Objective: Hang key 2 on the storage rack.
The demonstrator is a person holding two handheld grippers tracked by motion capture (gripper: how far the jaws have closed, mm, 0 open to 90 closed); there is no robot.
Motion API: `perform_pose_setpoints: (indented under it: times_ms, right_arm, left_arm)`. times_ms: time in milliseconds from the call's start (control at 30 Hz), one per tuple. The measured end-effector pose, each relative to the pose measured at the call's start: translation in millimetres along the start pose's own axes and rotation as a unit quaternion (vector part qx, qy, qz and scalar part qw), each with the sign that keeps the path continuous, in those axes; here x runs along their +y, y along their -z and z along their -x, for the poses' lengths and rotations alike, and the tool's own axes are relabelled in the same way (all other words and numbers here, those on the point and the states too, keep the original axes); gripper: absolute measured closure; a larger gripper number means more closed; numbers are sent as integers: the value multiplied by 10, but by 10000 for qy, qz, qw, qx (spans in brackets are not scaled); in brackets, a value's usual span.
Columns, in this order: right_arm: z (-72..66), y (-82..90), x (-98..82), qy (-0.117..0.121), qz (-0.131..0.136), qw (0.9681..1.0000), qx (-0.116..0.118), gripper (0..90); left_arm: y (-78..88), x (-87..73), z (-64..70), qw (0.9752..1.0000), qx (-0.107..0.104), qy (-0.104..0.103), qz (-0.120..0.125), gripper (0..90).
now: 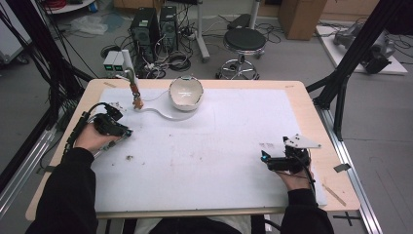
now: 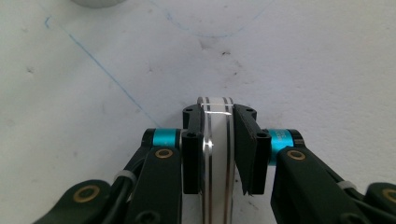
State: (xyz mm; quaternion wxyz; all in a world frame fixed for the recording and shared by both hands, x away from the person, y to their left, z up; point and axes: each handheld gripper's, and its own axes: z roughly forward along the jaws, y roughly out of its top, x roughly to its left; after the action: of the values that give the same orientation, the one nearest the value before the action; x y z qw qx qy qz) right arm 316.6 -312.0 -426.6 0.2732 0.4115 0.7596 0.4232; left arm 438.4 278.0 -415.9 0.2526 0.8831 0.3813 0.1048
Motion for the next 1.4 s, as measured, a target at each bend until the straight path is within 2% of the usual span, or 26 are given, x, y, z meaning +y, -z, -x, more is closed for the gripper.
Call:
perform_pose_setpoints:
  times_ms: [100, 200, 233, 267, 367, 467, 533, 567, 600, 700, 800, 867, 933, 967, 1000, 1033, 1067, 1100, 1167, 1200, 1233, 1267, 1300, 1333, 1367, 1400]
  right_arm:
    - [3, 5, 0, 12, 19, 10000, -6, 6]
    - [-2, 7, 2, 16, 33, 10000, -22, 6]
    - [-3, 6, 2, 8, 30, 10000, -17, 6]
    - [-3, 5, 2, 11, 28, 10000, -24, 6]
    - [-2, 5, 2, 13, 25, 10000, -28, 6]
    - [-2, 5, 3, 3, 26, 10000, -28, 6]
    - [-5, 5, 4, 4, 35, 10000, -44, 6]
    - [-9, 10, 8, 22, 49, 10000, -48, 6]
    - [-9, 10, 8, 22, 49, 10000, -48, 6]
    - [-18, 30, 23, 53, 111, 9998, -151, 6]
    - [-16, 32, 24, 47, 122, 9998, -168, 6]
    - [-14, 32, 25, 61, 139, 9997, -197, 6]
    - [-13, 32, 23, 42, 131, 9997, -199, 6]
    - [-14, 32, 23, 28, 122, 9997, -207, 6]
    - [-15, 31, 22, 16, 110, 9998, -192, 6]
    - [-13, 30, 21, 36, 109, 9997, -200, 6]
    - [-14, 30, 21, 30, 104, 9997, -204, 6]
    - [-14, 31, 20, 29, 102, 9997, -198, 6]
    - [-12, 32, 19, 33, 109, 9997, -202, 6]
    - [-12, 33, 19, 32, 110, 9997, -210, 6]
    - [-12, 33, 20, 40, 119, 9997, -220, 6]
    - [-12, 33, 20, 40, 119, 9997, -220, 6]
    - [-10, 29, 22, 49, 127, 9996, -234, 6]
    - [-10, 29, 22, 49, 127, 9996, -234, 6]
    - [-13, 28, 22, 51, 111, 9996, -238, 6]
    - [-13, 28, 22, 51, 111, 9996, -238, 6]
  left_arm:
    - [15, 6, 6, 9999, 84, -107, -40, 741]
    - [31, 2, -1, 10000, 47, -35, 6, 742]
    - [61, -8, -45, 9997, -170, 131, 83, 743]
    - [86, -13, -67, 9996, -179, 195, 99, 743]
    - [156, -30, -88, 9996, -6, 211, 178, 744]
    - [370, -55, -161, 9978, 107, 406, 521, 744]
    - [428, -55, -179, 9974, 119, 419, 572, 745]
    - [539, -50, -193, 9964, 193, 429, 704, 746]
    - [539, -50, -193, 9964, 193, 429, 704, 746]
    - [749, -3, -191, 9942, 365, 363, 944, 746]
    - [845, 32, -204, 9929, 442, 363, 1038, 746]
    - [998, 104, -240, 9914, 607, 332, 1110, 746]
    - [1048, 129, -256, 9905, 621, 376, 1171, 746]
    - [1156, 186, -293, 9889, 629, 464, 1262, 746]
    - [1156, 186, -293, 9889, 629, 464, 1262, 746]
    - [1254, 237, -335, 9868, 713, 519, 1362, 746]
    - [1254, 237, -335, 9868, 713, 519, 1362, 747]
    - [1336, 277, -375, 9842, 751, 580, 1492, 746]
    - [1393, 313, -405, 9810, 765, 618, 1671, 746]
    - [1421, 334, -412, 9775, 750, 652, 1859, 746]
    - [1446, 355, -412, 9728, 748, 667, 2091, 746]
    - [1446, 355, -412, 9728, 748, 667, 2091, 746]
    - [1477, 411, -412, 9656, 804, 629, 2393, 746]
    - [1477, 411, -412, 9656, 804, 629, 2393, 746]
    - [1495, 475, -425, 9636, 868, 648, 2445, 746]
    - [1495, 475, -425, 9636, 868, 648, 2445, 746]
